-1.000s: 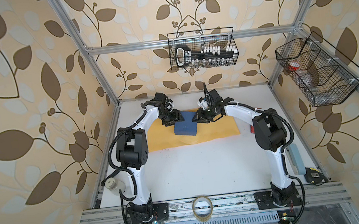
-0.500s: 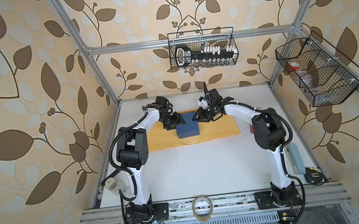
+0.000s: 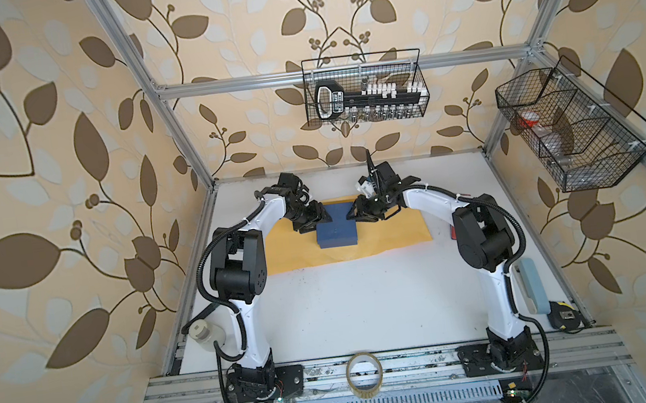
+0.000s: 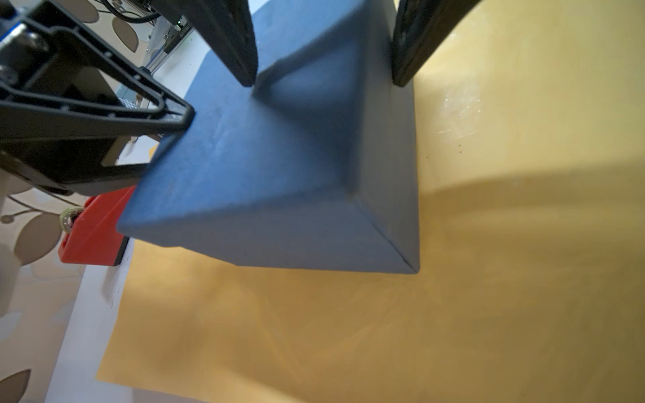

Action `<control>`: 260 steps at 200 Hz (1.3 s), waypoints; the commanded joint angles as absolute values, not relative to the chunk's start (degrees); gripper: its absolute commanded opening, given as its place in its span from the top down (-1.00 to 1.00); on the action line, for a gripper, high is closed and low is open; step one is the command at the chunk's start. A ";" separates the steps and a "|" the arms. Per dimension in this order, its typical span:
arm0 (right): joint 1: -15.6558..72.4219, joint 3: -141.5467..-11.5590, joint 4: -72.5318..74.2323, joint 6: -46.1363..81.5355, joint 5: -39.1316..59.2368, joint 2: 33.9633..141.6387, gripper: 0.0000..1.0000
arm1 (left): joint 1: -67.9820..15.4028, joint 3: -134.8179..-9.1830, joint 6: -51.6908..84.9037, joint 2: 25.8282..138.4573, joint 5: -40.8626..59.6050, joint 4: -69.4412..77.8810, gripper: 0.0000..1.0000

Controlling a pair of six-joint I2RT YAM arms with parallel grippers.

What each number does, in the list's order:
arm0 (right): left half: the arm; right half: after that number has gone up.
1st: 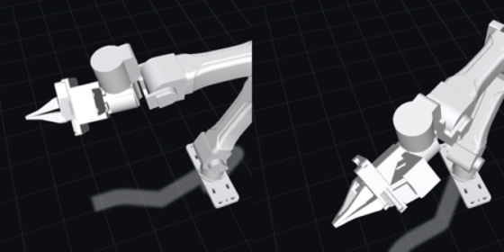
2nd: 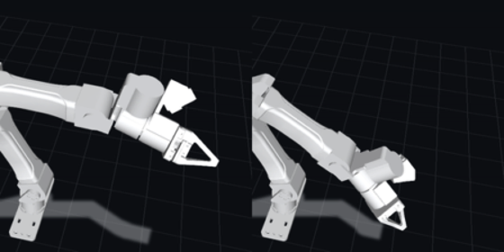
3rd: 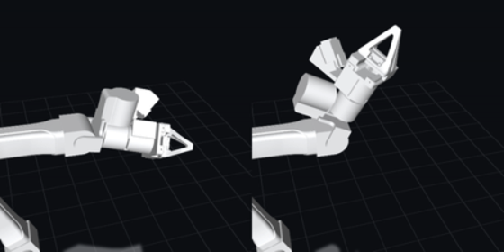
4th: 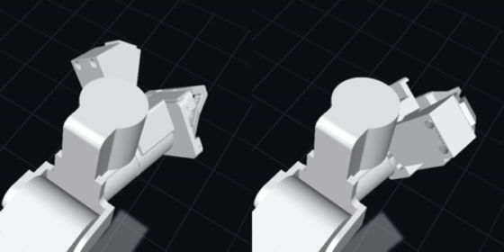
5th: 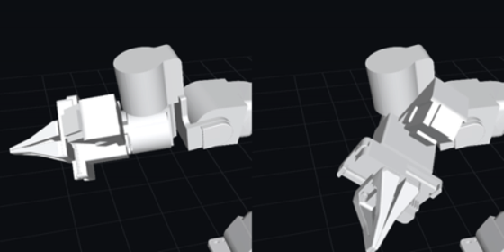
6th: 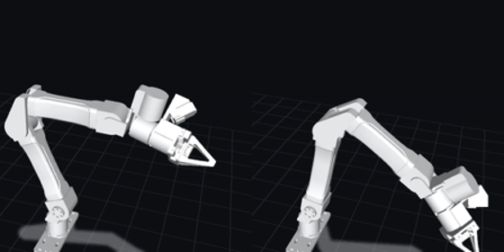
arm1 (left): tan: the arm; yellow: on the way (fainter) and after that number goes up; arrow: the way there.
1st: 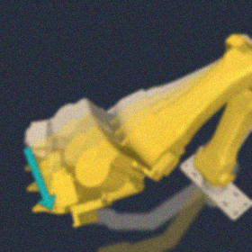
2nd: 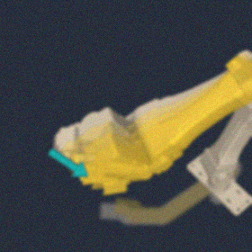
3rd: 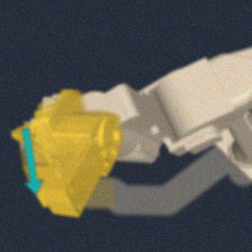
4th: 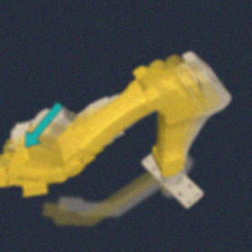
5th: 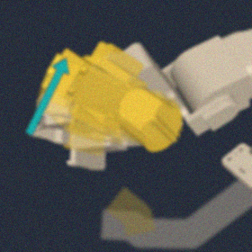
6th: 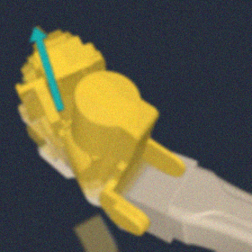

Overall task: Wrap the gift box in paper
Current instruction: 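Lift the blue box with both grippers and carry it over the yellow paper, then lower the blue box onto the paper center and open both grippers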

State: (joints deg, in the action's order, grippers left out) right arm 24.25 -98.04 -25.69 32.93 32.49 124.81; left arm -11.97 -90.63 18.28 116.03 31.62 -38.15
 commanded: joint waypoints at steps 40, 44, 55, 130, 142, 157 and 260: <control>24.38 -98.00 -24.79 32.09 32.74 126.65 0.21 | -12.51 -89.98 19.71 113.86 34.98 -36.03 -0.25; 24.35 -98.00 -24.79 32.16 32.71 126.73 0.21 | -12.50 -90.06 19.69 113.97 34.82 -36.12 -0.25; 24.43 -97.62 -24.79 32.25 32.54 126.65 0.21 | -12.46 -90.05 19.65 114.25 34.67 -36.25 -0.25; 24.51 -98.25 -24.90 32.17 31.64 126.99 0.02 | -12.48 -86.39 22.85 110.84 35.95 -34.00 -0.27; 24.52 -98.59 -25.17 32.15 31.69 126.92 -0.03 | -12.41 -86.22 22.85 110.45 35.55 -34.25 -0.34; 24.35 -98.70 -25.87 31.51 31.25 126.46 -0.10 | -12.16 -85.98 22.86 109.62 34.31 -34.67 -0.46; 16.56 -79.60 -25.26 24.05 19.20 111.09 0.05 | -5.98 -68.32 20.56 89.96 20.62 -31.70 -0.42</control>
